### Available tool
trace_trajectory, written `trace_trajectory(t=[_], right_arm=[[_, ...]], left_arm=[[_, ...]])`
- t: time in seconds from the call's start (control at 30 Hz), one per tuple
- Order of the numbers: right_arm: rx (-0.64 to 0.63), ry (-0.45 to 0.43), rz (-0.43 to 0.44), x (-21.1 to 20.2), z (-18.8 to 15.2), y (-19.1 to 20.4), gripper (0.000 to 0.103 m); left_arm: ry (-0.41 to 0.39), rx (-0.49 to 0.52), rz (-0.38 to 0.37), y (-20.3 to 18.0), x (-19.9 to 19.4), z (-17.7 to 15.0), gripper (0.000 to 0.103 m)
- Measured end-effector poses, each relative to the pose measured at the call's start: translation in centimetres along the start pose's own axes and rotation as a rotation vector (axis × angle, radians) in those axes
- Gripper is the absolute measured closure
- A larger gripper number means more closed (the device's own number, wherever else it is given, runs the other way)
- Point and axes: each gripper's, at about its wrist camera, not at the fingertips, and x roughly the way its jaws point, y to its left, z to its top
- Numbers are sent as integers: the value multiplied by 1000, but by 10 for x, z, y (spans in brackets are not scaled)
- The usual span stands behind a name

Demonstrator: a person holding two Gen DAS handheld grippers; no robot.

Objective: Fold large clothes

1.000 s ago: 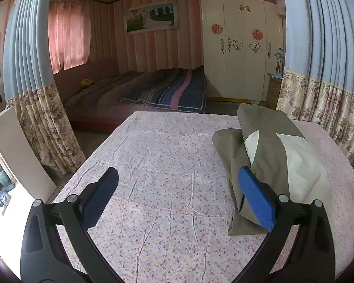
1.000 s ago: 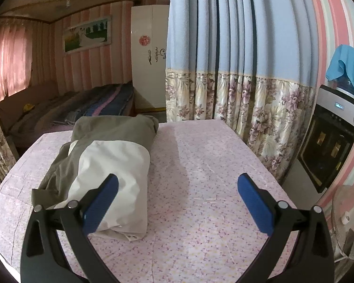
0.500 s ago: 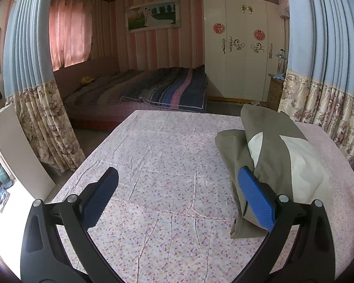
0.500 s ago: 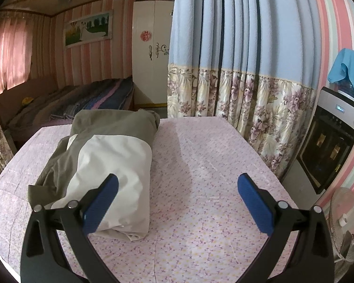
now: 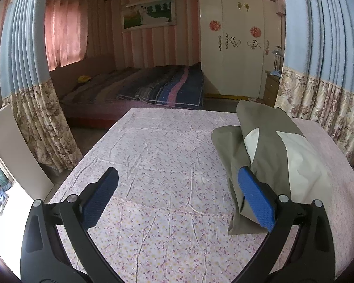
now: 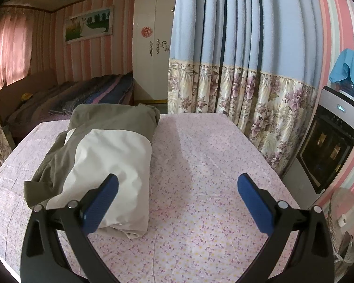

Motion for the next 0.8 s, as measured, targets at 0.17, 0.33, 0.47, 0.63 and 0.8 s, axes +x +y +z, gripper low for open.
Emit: trace_trajectory(t=[0.17, 0.33, 0.47, 0.63, 0.8], right_arm=[[-6, -4, -2, 0, 0, -1, 2], [-8, 1, -3, 1, 0, -2, 2], [-8, 3, -4, 1, 0, -2, 2], [-8, 4, -1, 3, -1, -3, 2], [-9, 7, 3, 4, -2, -2, 2]], left_arm=[[3, 6, -3, -2, -1, -1, 3], [7, 16, -28, -4, -3, -1, 3], [17, 24, -66, -5, -4, -3, 3], [21, 26, -59, -7, -6, -5, 3], [18, 31, -18, -8, -8, -5, 3]])
